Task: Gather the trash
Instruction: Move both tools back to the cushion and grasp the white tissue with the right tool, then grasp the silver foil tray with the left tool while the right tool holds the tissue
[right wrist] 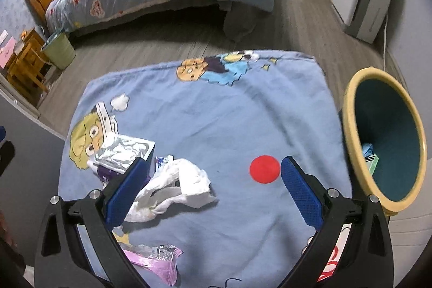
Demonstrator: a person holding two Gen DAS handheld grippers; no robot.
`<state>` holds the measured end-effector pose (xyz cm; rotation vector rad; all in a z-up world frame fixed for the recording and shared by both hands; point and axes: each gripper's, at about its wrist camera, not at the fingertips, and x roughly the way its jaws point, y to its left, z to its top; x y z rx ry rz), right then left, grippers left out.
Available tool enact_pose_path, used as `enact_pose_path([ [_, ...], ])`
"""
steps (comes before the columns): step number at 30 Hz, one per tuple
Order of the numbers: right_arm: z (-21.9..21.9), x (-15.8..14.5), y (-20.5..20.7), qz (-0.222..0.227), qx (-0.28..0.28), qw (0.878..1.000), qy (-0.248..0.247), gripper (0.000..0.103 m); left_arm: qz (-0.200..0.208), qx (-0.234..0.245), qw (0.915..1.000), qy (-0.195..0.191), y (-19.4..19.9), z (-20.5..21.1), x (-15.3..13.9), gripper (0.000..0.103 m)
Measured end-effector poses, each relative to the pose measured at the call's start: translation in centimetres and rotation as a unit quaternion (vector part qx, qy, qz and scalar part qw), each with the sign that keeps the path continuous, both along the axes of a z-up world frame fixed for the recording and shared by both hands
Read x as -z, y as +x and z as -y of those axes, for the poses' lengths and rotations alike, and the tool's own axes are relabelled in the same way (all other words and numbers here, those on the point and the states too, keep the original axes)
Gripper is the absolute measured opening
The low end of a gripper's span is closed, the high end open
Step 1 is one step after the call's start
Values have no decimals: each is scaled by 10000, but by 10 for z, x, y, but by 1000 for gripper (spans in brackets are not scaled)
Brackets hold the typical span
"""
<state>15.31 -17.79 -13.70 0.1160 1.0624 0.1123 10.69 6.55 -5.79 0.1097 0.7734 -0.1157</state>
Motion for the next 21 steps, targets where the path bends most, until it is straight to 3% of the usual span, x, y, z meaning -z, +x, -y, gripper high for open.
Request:
enact_pose_path([
  [3, -7, 10, 3, -130, -116, 9998, -51, 87, -158, 18, 9997, 194, 6, 2, 19, 98],
  [6, -7, 23, 8, -390, -104, 9991, 115, 72, -460, -118, 9988, 117, 17, 0, 39, 98],
  [11, -13, 47, 12, -810, -275, 9957, 367, 52, -632, -79, 9973, 356, 28, 7, 57, 98],
  [15, -18, 58, 14, -1041, -448, 9922, 512, 38, -674, 23, 9972, 309, 34, 13, 63, 98],
  [17, -19, 61, 16, -1112, -508, 9907, 593, 7, -700, 99, 9971, 293, 37, 18, 66, 98],
  [21, -8, 56, 20, -1125, -411, 9905, 672, 7, -746, 270, 9963, 339, 42, 28, 74, 98],
])
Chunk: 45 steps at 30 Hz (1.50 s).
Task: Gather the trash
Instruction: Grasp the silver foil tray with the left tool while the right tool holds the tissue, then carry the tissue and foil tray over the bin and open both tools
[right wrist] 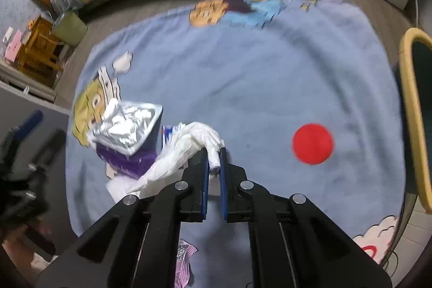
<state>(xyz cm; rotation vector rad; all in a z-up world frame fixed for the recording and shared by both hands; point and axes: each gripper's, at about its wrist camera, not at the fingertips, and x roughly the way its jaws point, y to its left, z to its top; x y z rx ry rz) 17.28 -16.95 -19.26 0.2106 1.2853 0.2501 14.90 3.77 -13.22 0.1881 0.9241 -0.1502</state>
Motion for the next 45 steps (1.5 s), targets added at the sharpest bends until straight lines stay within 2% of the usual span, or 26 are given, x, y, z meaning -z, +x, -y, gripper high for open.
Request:
enact_pose_path([
  [5, 23, -31, 3, 317, 261, 9989, 224, 6, -89, 159, 9998, 92, 9, 15, 12, 98],
  [10, 51, -59, 8, 736, 364, 9966, -45, 6, -340, 259, 9990, -156, 22, 29, 27, 98],
  [16, 83, -54, 9, 730, 562, 9957, 26, 6, -695, 260, 9967, -326, 36, 48, 48, 98],
  [20, 82, -42, 6, 656, 552, 9963, 7, 6, -988, 303, 9944, -199, 42, 58, 65, 98],
  [24, 83, -46, 6, 668, 488, 9966, -36, 6, -1052, 346, 9938, -82, 43, 62, 71, 97],
  [28, 91, -53, 6, 708, 508, 9962, -19, 6, -1073, 292, 9937, -113, 47, 60, 69, 87],
  [33, 98, -62, 7, 778, 608, 9951, 43, 6, -796, 474, 9957, 3, 43, 64, 57, 62],
  [38, 100, -72, 0, 888, 652, 9939, 35, 6, -706, 549, 9959, 99, 40, 66, 49, 54],
  [39, 101, -74, -1, 908, 658, 9937, 16, 6, -657, 517, 9965, 68, 40, 65, 44, 44],
  [41, 103, -76, -4, 939, 671, 9933, -2, 6, -496, 482, 9976, 16, 40, 59, 33, 35],
  [45, 105, -76, -6, 944, 704, 9930, -21, 6, -326, 164, 9988, -316, 43, 35, 12, 31],
])
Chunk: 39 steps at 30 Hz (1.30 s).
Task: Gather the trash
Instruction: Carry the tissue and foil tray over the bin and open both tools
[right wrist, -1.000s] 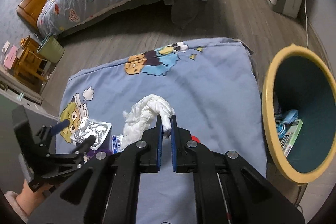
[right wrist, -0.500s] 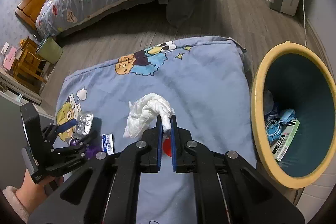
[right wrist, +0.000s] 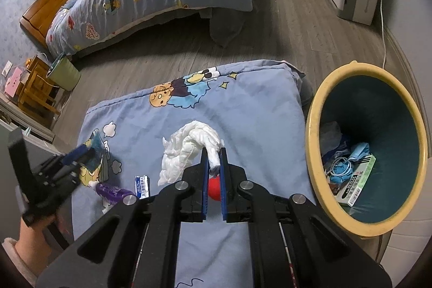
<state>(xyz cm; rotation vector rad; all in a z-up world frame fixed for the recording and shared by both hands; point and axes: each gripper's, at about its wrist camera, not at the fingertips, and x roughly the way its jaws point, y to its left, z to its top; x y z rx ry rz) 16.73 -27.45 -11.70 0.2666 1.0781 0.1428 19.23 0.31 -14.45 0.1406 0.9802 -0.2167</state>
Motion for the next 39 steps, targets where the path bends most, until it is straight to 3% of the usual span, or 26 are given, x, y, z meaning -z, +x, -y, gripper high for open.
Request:
enact_pose_path([
  [3, -4, -1, -1, 9, -36, 10000, -17, 6, -14, -348, 9990, -265, 5, -21, -7, 31],
  [7, -9, -1, 1, 28, -93, 9999, -59, 6, -101, -602, 9976, -314, 8, -39, -5, 31],
  [9, -10, -1, 2, 8, -109, 9999, -69, 6, -195, -586, 9977, -278, 8, -41, 1, 29],
  [11, -8, -3, 2, 34, -126, 9999, -91, 6, -258, -491, 9985, -23, 8, -38, 6, 14],
  [15, -3, -14, 2, 118, -81, 9999, -74, 6, -205, -266, 9994, 93, 6, -30, 1, 13],
  [19, 16, -29, 0, 244, 127, 9996, -58, 6, 27, -136, 9998, -159, 3, -17, -21, 13],
  [23, 48, -40, -6, 346, 428, 9985, -26, 6, 291, 88, 9985, -446, -1, 12, -52, 13],
  [27, 84, -41, -19, 397, 671, 9968, -190, 6, 427, 428, 9969, -494, -8, 51, -68, 13],
  [39, 196, -26, -53, 267, 1378, 9841, -1093, 6, 399, 1792, 9811, -615, -42, 202, -78, 14],
])
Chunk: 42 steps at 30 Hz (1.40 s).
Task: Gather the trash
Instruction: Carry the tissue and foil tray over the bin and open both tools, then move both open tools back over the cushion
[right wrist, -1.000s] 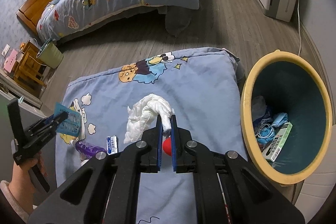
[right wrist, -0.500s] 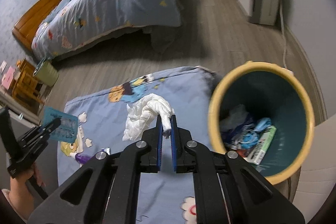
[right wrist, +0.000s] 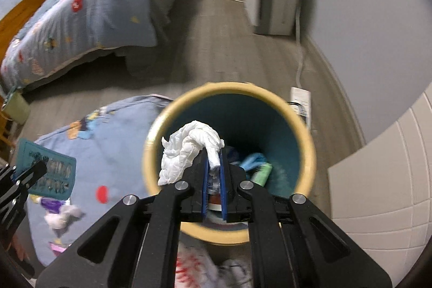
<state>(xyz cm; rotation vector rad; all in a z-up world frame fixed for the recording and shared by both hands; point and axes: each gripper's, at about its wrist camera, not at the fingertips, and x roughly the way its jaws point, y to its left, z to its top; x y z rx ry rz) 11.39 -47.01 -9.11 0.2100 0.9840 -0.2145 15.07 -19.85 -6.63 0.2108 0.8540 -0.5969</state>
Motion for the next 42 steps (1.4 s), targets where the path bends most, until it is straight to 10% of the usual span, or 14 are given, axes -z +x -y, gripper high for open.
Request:
enact_pose_path([
  [19, 11, 35, 7, -326, 233, 9985, -367, 7, -79, 918, 9954, 245, -1, 136, 48, 16],
  [21, 12, 36, 9, -325, 220, 9986, -345, 9, 43, 913, 9956, 202, -3, 135, 47, 51],
  [24, 13, 39, 11, -326, 225, 9987, -334, 12, 132, 778, 9969, 45, -2, 131, 46, 68],
  [33, 15, 24, 9, -92, 390, 9985, -364, 93, 296, 354, 9988, 179, 5, 102, 45, 95],
  [42, -7, -4, 7, 125, 342, 9985, -400, 97, 344, -206, 9988, 281, 2, 31, 25, 96],
])
